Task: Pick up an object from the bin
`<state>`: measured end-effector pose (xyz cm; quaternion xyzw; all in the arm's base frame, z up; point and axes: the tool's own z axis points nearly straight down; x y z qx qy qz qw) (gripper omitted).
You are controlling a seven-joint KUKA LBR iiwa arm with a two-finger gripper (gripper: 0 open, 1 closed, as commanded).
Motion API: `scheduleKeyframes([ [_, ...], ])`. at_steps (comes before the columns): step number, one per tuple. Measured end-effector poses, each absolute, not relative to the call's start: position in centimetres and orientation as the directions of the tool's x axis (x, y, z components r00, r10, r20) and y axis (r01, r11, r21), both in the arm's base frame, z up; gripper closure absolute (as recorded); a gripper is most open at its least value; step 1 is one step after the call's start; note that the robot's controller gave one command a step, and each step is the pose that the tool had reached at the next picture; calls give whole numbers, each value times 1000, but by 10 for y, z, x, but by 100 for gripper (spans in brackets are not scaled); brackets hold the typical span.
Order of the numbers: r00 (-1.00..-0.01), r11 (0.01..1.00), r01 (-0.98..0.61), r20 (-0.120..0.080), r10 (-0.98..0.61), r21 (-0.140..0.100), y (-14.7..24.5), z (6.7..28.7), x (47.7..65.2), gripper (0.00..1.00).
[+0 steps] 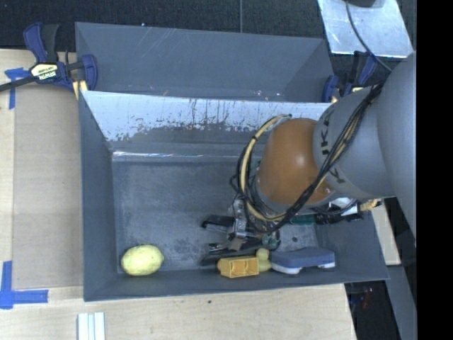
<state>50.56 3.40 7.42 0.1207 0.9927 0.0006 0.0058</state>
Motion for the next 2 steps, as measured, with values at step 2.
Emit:
scheduleKeyframes([
  [2,-971,971,239,-6,239,1,34,90,502,100],
])
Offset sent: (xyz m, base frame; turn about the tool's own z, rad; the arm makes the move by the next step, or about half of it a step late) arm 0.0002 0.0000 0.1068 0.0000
